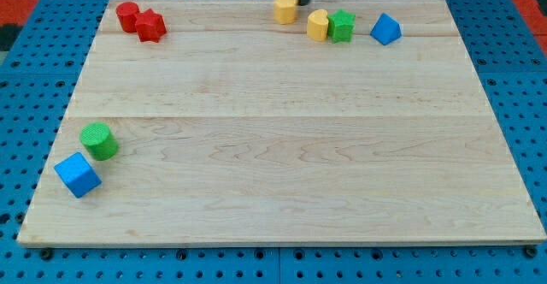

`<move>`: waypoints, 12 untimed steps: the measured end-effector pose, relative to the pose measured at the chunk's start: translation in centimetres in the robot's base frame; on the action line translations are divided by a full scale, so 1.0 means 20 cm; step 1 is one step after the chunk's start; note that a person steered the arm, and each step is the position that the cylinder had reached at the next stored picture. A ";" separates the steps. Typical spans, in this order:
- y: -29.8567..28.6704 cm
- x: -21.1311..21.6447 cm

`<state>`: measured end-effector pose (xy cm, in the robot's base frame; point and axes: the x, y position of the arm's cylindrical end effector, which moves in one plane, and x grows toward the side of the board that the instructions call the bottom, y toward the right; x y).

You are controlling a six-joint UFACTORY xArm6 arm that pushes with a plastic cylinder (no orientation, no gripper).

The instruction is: Move the green circle diagonally to the yellow hexagon

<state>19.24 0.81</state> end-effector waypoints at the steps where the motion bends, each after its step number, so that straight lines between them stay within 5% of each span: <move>1: -0.06 0.14; 4: 0.40 0.20; 5: 0.22 0.34; 8: 0.32 0.93; 10: -0.03 1.43; 12: -0.79 1.56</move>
<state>50.42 -15.03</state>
